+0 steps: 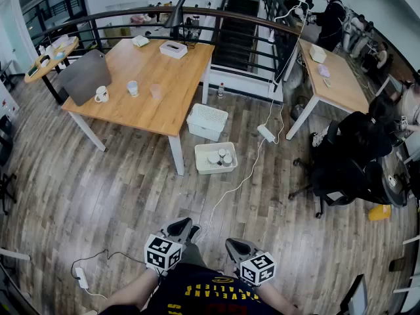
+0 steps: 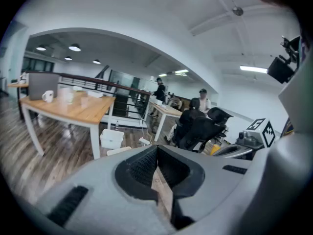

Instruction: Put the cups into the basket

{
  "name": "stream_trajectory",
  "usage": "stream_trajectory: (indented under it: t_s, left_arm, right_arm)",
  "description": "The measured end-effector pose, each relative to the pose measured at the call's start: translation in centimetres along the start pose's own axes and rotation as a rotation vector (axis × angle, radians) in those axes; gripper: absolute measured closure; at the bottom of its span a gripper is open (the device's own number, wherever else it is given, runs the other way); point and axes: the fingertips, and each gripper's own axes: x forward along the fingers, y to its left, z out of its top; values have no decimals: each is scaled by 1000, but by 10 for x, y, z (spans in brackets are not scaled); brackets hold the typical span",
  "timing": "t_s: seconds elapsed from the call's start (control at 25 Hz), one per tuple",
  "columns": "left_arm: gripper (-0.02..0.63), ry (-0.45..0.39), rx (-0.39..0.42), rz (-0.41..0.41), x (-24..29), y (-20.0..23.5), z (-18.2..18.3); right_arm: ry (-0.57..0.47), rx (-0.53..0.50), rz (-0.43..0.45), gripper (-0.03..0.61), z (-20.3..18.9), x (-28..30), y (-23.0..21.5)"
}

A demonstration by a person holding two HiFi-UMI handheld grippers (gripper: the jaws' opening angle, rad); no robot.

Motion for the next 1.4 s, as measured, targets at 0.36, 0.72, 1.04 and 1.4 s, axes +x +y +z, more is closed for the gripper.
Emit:
stream_trajectory:
  t_s: [0.36,0.72,1.04,1.4]
  left_arm:
    - [603,32,-109,181,-129,-49,-100]
    - [603,-8,-136,186,-153,-16,-92]
    - [603,-72,-115,68,-152,67,-35]
    - [603,-106,-118,49,-201,195,-16]
  right_arm:
    - [80,-83,233,566,-56,-14,97]
    - [98,-105,278,566,-62,21,139]
    - [14,-101,129,565,13,91,153]
    - [22,-125,95,565,61,197,217]
